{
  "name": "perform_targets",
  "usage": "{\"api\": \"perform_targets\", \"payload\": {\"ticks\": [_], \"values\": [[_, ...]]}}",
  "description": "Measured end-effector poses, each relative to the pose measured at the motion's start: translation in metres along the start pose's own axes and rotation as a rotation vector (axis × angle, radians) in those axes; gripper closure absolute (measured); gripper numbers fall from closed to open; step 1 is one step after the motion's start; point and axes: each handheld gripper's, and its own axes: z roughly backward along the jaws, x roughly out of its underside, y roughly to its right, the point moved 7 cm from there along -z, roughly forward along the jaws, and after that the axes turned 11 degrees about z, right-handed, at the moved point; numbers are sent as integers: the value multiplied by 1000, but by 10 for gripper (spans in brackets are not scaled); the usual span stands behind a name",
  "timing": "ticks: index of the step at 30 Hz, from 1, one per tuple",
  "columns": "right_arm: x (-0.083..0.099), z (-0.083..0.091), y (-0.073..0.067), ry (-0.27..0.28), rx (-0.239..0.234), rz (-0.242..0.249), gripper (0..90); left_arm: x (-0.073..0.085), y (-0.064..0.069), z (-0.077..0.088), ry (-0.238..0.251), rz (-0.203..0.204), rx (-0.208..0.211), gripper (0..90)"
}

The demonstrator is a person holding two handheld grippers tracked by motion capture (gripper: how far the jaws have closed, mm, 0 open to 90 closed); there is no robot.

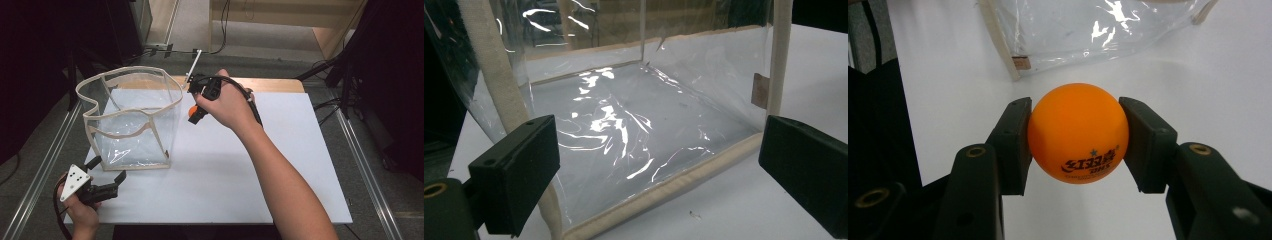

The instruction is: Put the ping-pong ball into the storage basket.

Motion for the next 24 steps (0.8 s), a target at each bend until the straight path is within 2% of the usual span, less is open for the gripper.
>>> {"api": "perform_targets", "payload": {"ticks": [24], "values": [[-22,18,6,1,4,30,486,0,0,0,-3,-5,-1,36]]}}
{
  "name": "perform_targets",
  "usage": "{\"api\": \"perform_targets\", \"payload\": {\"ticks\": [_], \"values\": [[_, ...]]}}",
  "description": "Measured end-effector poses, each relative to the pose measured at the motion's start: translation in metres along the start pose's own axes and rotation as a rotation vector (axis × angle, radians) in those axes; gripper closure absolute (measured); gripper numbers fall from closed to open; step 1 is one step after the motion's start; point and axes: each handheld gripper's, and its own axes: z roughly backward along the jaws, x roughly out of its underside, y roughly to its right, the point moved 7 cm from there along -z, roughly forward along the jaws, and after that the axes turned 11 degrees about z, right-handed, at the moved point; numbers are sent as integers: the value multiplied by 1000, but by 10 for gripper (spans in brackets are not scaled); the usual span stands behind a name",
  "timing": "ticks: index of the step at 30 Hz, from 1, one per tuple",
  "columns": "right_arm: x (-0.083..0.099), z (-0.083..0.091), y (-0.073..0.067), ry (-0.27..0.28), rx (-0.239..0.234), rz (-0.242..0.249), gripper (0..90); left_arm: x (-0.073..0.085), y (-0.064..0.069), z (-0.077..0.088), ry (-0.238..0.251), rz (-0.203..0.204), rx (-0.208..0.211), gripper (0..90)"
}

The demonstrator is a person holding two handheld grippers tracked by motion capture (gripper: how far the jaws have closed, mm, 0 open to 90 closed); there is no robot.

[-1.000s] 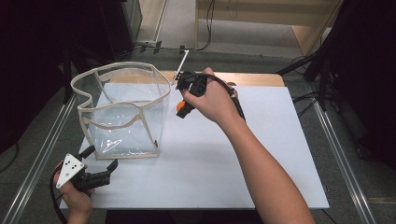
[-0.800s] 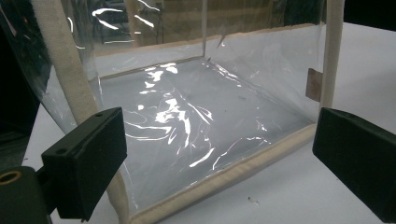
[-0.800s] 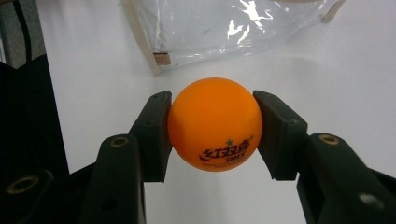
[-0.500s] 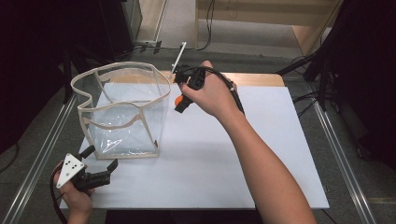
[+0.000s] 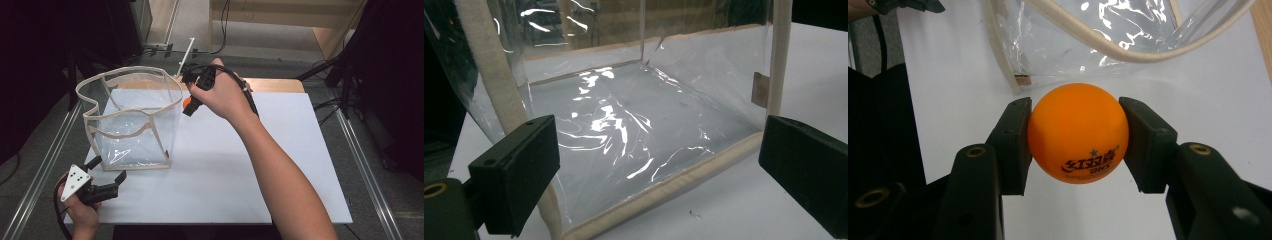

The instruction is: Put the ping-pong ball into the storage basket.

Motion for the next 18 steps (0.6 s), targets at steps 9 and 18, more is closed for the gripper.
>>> {"api": "perform_targets", "payload": {"ticks": [9,18], "values": [[-9,4,4,7,-4,2,486,0,1,-1,-3,-6,3,36],[-21,4,8,13,-11,9,486,0,1,-1,-6,-11,3,36]]}}
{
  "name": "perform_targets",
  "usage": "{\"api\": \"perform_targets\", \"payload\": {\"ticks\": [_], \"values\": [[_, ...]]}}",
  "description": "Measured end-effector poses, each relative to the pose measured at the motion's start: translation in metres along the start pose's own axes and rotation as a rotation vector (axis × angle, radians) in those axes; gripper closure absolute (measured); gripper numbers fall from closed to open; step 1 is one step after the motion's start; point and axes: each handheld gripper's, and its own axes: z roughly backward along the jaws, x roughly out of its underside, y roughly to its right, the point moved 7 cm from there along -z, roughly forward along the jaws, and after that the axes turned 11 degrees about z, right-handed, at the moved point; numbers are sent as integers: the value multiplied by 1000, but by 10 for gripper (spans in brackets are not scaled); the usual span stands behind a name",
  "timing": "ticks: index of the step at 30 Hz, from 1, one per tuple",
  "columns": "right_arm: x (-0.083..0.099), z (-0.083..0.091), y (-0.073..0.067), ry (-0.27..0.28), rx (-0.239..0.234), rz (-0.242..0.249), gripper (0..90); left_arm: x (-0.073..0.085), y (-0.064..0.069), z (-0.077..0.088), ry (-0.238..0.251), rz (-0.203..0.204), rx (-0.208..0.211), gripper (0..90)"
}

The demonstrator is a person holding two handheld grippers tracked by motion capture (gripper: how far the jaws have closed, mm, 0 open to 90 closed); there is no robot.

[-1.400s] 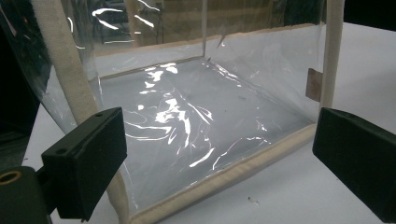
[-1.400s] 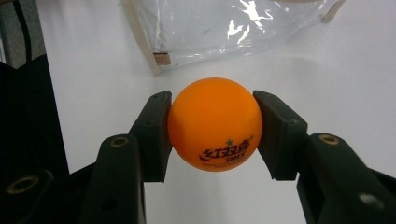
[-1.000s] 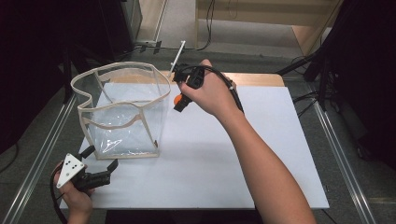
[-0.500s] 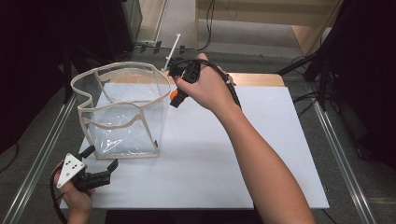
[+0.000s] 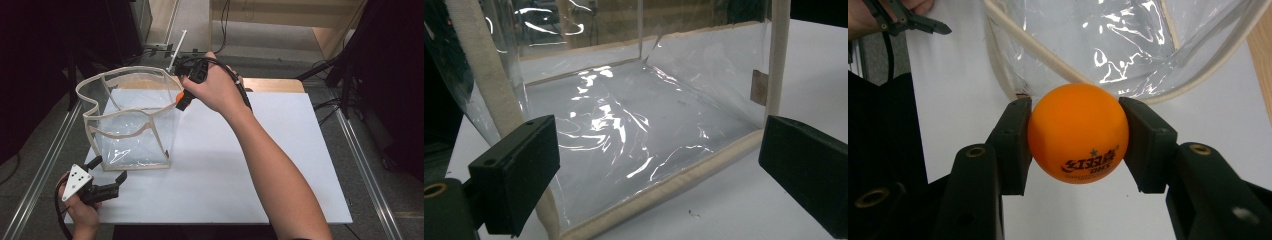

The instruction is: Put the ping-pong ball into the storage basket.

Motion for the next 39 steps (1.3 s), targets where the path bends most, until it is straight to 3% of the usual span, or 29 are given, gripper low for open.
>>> {"api": "perform_targets", "payload": {"ticks": [10,27,39], "values": [[-12,3,3,-1,0,6,486,0,0,0,-2,-8,2,36],[-28,-7,9,3,-11,16,486,0,1,0,-8,-12,4,36],[-38,-12,11,7,6,-5,486,1,1,0,-12,-12,9,36]]}}
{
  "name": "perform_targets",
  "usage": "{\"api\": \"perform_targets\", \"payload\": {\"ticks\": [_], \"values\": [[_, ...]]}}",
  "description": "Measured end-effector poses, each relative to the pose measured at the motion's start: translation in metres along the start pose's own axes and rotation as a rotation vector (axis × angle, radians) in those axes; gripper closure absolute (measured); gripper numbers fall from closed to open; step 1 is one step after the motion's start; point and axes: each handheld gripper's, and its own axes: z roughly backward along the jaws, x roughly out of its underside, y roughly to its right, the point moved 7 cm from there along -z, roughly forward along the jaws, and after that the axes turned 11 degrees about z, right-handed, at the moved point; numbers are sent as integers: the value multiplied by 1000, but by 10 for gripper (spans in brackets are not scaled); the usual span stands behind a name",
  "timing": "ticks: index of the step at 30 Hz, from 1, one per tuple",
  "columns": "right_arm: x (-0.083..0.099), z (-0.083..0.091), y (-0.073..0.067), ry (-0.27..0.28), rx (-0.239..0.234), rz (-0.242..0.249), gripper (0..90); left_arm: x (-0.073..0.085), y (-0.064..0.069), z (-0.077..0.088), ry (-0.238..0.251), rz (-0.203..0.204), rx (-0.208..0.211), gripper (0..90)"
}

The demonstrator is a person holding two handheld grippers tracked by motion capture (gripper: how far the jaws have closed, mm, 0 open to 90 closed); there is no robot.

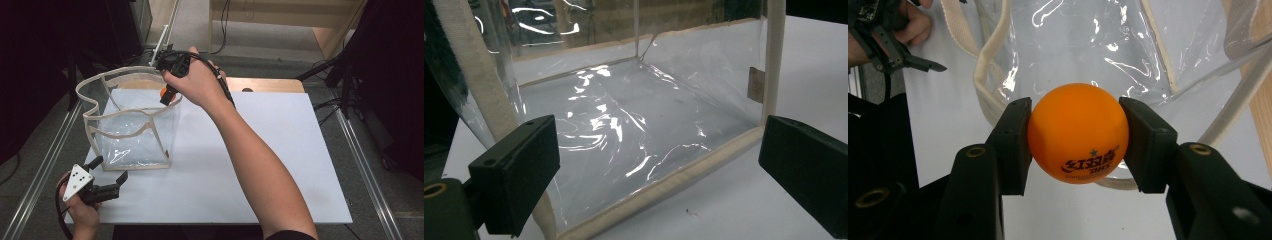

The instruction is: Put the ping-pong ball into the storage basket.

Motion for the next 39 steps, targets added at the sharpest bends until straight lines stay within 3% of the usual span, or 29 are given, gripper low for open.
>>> {"api": "perform_targets", "payload": {"ticks": [6,14,22,31,36,39], "values": [[-2,-5,6,7,17,-16,485,0,0,0,-1,0,1,36],[4,-10,13,-19,41,-80,473,0,0,1,4,6,7,36],[10,4,13,30,90,-104,279,0,0,0,5,2,6,36],[32,12,1,49,96,-102,97,0,0,0,-2,0,2,36],[47,10,-5,47,96,-94,73,0,1,0,2,0,2,36],[55,7,-7,47,94,-99,0,0,1,0,0,0,1,36]]}}
